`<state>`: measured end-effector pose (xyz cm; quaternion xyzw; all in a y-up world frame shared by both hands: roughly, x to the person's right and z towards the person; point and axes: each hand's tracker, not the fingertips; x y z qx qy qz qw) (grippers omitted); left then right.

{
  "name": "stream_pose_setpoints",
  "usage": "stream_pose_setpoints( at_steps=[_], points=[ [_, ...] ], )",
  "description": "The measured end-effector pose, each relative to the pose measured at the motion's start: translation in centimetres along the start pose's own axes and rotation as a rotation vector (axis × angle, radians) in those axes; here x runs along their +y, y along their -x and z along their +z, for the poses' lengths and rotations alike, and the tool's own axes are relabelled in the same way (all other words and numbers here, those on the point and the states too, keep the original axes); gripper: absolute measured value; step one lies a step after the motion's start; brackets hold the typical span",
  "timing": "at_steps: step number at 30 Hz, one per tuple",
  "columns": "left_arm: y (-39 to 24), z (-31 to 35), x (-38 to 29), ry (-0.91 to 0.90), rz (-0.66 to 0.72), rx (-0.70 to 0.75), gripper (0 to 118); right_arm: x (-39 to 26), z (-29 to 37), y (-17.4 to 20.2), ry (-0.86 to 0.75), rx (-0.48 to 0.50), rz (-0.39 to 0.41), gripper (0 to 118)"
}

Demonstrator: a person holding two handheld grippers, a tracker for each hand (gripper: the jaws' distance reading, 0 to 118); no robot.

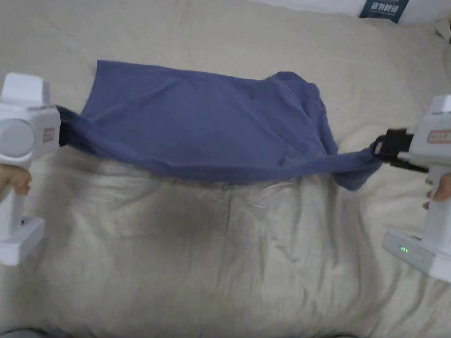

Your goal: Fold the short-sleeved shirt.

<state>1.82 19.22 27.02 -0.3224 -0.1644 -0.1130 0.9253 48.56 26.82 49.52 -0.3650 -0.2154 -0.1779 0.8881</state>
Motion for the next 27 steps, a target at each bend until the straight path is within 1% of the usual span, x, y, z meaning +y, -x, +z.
stream_pose_setpoints(
  at_steps=[2,4,6,8,10,13,17,18,19,20,21,22,23,24,25,26,27],
  points=[
    [-0.2,0.3,-3.3,0.034,-0.007,0.001,5,-3.5,-0.2,-1.0,0.023,-0.011,0.01,5],
    [-0.2,0.8,-5.9,0.06,0.007,-0.008,5,-6.4,-0.3,-1.9,0.059,-0.002,-0.017,5],
    [-0.1,1.4,-7.9,0.081,0.016,-0.003,5,-8.9,0.0,-2.6,0.06,-0.008,-0.02,5],
    [0.4,2.1,-9.6,0.092,0.065,-0.004,5,-10.8,0.1,-3.5,0.085,-0.01,-0.023,5],
    [0.9,2.6,-10.6,0.102,0.097,-0.006,5,-12.6,0.5,-4.1,0.104,-0.018,-0.029,5],
    [1.7,3.6,-11.7,0.096,0.104,0.006,5,-14.9,1.4,-4.9,0.117,0.003,-0.024,5],
    [1.9,4.5,-12.3,0.092,0.062,0.023,5,-17.3,2.4,-5.3,0.147,0.042,-0.015,5],
    [1.8,4.6,-12.5,0.093,0.042,0.028,8,-17.8,2.5,-5.3,0.153,0.044,-0.007,5],
    [1.8,4.8,-12.6,0.096,0.034,0.027,17,-18.2,2.6,-5.2,0.162,0.046,0.006,5],
    [1.9,5.0,-12.5,0.098,0.036,0.027,37,-18.6,2.8,-5.1,0.16,0.044,0.022,9],
    [2.1,5.3,-12.5,0.097,0.039,0.033,75,-18.8,3.0,-5.1,0.141,0.036,0.03,23],
    [2.5,5.6,-12.6,0.088,0.052,0.039,97,-18.9,3.4,-5.0,0.124,0.036,0.024,46],
    [3.1,6.2,-12.5,0.065,0.086,0.037,113,-18.7,3.8,-5.0,0.115,0.034,0.018,74],
    [3.5,6.7,-12.3,0.039,0.112,0.047,118,-18.5,4.3,-5.0,0.104,0.022,0.02,100],
    [4.0,7.4,-12.0,0.018,0.14,0.078,118,-18.2,4.8,-5.1,0.092,0.022,0.035,111],
    [4.4,8.3,-11.6,-0.018,0.161,0.101,118,-17.7,5.6,-5.0,0.052,0.016,0.064,117],
    [4.8,9.1,-11.2,-0.057,0.188,0.109,118,-17.2,6.5,-4.9,-0.007,0.001,0.089,118]
  ],
)
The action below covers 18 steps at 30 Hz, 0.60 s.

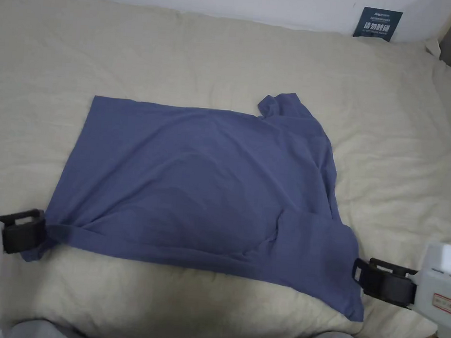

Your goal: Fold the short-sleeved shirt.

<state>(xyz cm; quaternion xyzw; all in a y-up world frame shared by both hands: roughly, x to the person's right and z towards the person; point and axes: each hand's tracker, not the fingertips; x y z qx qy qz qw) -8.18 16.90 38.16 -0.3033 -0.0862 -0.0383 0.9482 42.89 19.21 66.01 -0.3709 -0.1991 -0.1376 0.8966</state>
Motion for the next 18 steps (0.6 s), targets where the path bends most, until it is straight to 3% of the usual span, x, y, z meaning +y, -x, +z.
stream_pose_setpoints(
  at_steps=[5,7,11,16,17,18],
  points=[
    [-1.0,3.9,3.4,-0.259,0.02,0.056,118,4.0,5.2,2.5,-0.295,-0.08,0.159,118],
    [-2.3,5.1,4.4,-0.349,0.012,0.046,118,5.3,6.8,4.0,-0.408,-0.083,0.18,118],
    [-5.5,6.8,5.6,-0.466,-0.011,0.014,118,6.6,7.8,6.9,-0.579,-0.063,0.169,118],
    [-8.4,7.1,5.6,-0.502,-0.072,-0.037,118,6.7,5.8,9.2,-0.591,-0.065,0.142,118],
    [-8.9,7.1,5.5,-0.498,-0.087,-0.05,113,6.6,5.4,9.5,-0.584,-0.052,0.124,118],
    [-9.3,7.2,5.3,-0.499,-0.093,-0.06,99,6.4,4.8,9.6,-0.574,-0.04,0.11,118]
  ],
)
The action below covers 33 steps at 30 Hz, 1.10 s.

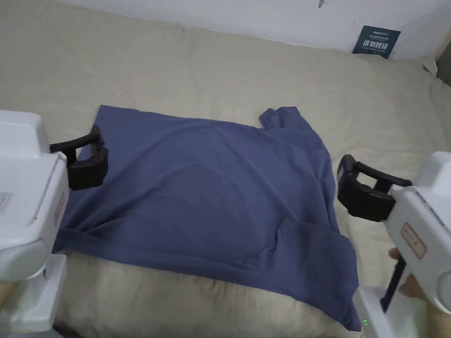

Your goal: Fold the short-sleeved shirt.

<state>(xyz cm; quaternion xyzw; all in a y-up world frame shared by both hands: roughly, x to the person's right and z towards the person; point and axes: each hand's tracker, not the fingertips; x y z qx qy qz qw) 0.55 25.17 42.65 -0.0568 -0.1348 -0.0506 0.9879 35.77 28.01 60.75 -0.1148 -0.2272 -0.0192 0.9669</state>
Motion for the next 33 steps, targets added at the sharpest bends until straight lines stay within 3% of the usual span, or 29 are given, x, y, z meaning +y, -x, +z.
stream_pose_setpoints(
  at_steps=[2,3,5,6,7,9,17,18,19,20,21,22,23,33],
  points=[
    [-0.6,0.1,-0.3,-0.003,-0.003,-0.02,68,-0.5,-0.5,0.5,0.002,0.005,-0.014,117],
    [-0.9,0.1,-0.3,0.006,-0.009,-0.024,43,-0.7,-0.7,0.8,0.005,0.004,-0.017,102],
    [-1.2,0.1,-0.5,0.017,-0.014,-0.032,18,-1.2,-0.9,1.2,0.003,0.005,-0.02,61],
    [-1.3,0.1,-0.6,0.018,-0.015,-0.043,8,-1.3,-1.0,1.4,-0.001,0.005,-0.019,28],
    [-1.5,0.1,-0.6,0.019,-0.02,-0.049,1,-1.4,-1.1,1.5,0.004,0.005,-0.018,12],
    [-1.7,0.1,-0.7,0.027,-0.028,-0.052,0,-1.6,-1.2,2.0,0.01,0.007,-0.023,2],
    [-0.5,-0.9,-0.2,0.088,0.042,-0.078,0,-1.6,-1.3,2.5,0.068,0.03,-0.057,1],
    [-0.1,-1.1,-0.2,0.099,0.052,-0.076,1,-1.6,-1.3,2.5,0.072,0.029,-0.057,1],
    [0.5,-1.5,-0.2,0.118,0.059,-0.073,11,-1.7,-1.3,2.5,0.074,0.029,-0.055,1],
    [1.2,-2.1,-0.2,0.167,0.055,-0.078,34,-1.7,-1.3,2.5,0.076,0.03,-0.051,1],
    [1.6,-2.7,-0.2,0.221,0.036,-0.081,77,-1.7,-1.3,2.4,0.079,0.03,-0.049,1],
    [2.3,-3.5,-0.3,0.293,0.019,-0.079,101,-1.8,-1.3,2.4,0.084,0.032,-0.049,1],
    [3.0,-4.2,-0.7,0.354,0.012,-0.098,115,-1.8,-1.3,2.3,0.088,0.035,-0.052,1],
    [7.6,-6.1,-8.4,0.849,0.026,-0.081,118,-3.4,-1.5,2.2,0.159,0.014,-0.028,1]
  ],
)
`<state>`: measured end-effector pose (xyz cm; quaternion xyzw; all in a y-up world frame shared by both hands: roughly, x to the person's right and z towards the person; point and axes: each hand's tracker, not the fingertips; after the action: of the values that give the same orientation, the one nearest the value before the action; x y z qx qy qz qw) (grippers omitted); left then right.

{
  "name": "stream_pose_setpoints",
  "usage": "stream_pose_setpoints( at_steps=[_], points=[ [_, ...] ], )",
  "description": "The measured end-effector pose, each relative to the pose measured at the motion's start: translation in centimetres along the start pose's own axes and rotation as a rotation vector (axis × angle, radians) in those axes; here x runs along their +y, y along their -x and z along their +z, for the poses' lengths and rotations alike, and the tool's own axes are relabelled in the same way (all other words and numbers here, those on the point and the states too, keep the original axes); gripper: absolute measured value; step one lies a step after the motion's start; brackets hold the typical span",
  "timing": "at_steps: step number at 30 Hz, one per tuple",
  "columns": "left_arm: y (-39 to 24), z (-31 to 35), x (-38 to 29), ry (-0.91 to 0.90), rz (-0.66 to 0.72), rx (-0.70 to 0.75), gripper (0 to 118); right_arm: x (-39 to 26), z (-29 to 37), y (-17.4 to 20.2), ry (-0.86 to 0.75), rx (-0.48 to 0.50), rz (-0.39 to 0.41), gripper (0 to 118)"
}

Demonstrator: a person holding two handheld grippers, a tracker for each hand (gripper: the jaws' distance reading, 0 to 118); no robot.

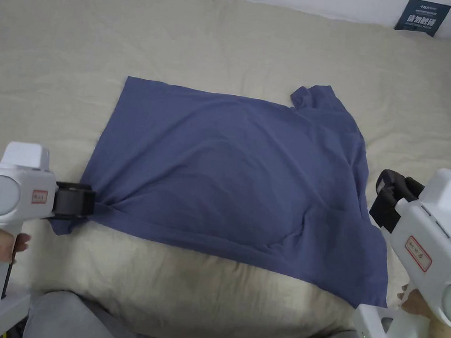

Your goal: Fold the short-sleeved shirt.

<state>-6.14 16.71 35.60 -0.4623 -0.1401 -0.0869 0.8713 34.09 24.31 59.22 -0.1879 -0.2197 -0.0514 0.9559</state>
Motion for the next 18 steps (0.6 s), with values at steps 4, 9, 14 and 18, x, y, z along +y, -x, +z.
stream_pose_setpoints(
  at_steps=[4,9,14,18],
  points=[
    [-0.1,-2.2,-1.8,0.046,0.007,0.005,101,-0.6,-0.3,-0.1,0.036,-0.006,-0.014,1],
    [-0.4,-3.8,-2.0,0.036,0.031,0.018,15,-1.0,-0.5,-0.3,0.057,-0.02,-0.019,1],
    [-0.7,-3.3,-1.8,0.004,0.064,-0.016,5,-1.5,-0.2,-1.0,0.088,-0.031,-0.022,1],
    [-0.5,-1.3,-1.9,-0.101,0.077,-0.017,5,-1.9,-0.4,-2.8,0.215,-0.036,-0.032,3]
  ],
)
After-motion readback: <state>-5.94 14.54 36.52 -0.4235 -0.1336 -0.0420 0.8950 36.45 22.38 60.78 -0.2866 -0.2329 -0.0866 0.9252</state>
